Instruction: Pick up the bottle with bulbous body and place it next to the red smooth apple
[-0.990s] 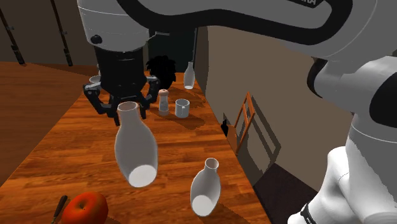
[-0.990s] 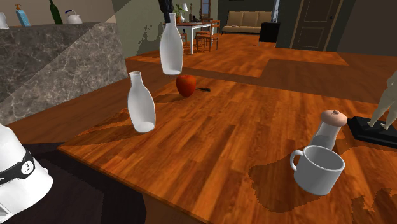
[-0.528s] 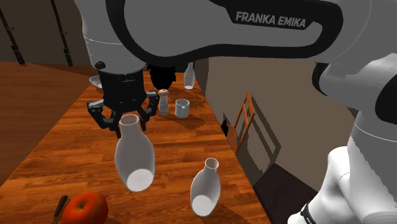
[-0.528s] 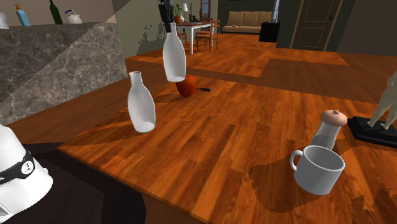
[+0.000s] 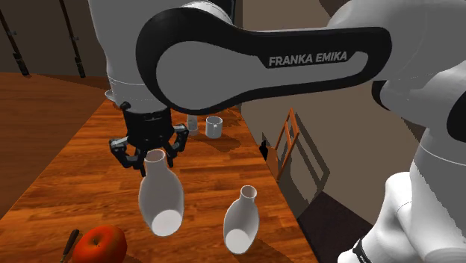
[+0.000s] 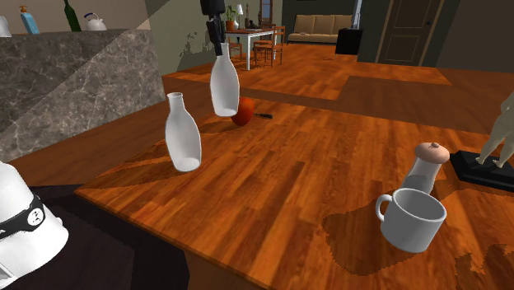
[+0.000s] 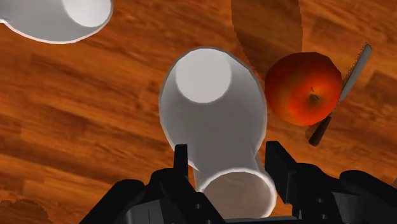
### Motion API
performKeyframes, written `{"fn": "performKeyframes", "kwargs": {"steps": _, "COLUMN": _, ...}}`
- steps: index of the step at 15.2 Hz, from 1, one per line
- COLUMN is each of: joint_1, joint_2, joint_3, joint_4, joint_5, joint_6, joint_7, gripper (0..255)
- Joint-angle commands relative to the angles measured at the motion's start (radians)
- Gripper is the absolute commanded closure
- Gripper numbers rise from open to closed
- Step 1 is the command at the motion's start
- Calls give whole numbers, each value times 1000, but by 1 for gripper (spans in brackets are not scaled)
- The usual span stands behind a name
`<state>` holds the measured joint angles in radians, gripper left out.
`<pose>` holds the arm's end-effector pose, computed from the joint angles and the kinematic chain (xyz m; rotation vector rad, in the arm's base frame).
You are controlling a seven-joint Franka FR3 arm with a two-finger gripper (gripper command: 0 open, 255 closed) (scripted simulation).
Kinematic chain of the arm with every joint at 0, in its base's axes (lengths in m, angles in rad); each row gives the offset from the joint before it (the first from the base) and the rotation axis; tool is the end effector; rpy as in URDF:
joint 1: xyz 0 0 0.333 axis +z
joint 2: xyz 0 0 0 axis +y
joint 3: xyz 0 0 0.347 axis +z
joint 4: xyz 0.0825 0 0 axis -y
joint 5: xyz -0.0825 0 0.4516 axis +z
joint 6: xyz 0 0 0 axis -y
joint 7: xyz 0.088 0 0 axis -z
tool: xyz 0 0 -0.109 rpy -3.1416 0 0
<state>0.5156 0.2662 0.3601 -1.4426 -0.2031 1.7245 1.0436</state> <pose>0.4960 0.5176 0.5689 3.0924 -0.2373 0.1670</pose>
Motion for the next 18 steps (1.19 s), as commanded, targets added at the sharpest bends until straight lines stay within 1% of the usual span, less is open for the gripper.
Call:
{"fn": "performKeyframes", "kwargs": {"steps": 1, "joint_1": -3, "joint_2": -3, "joint_3": -1, "joint_4": -33, "joint_5": 0, "joint_6": 30, "joint_7": 3, "gripper": 255}}
{"fn": "performKeyframes", "kwargs": {"steps": 9, "joint_1": -9, "joint_2": -4, "joint_3": -4, "joint_4": -140, "joint_5": -4, "joint_6": 137, "joint_7": 16, "gripper": 255}}
{"fn": "performKeyframes", "kwargs": {"steps": 18, "joint_1": -12, "joint_2": 14, "joint_3": -9, "joint_4": -237, "joint_5": -17, "joint_6": 249, "joint_7": 34, "gripper": 255}}
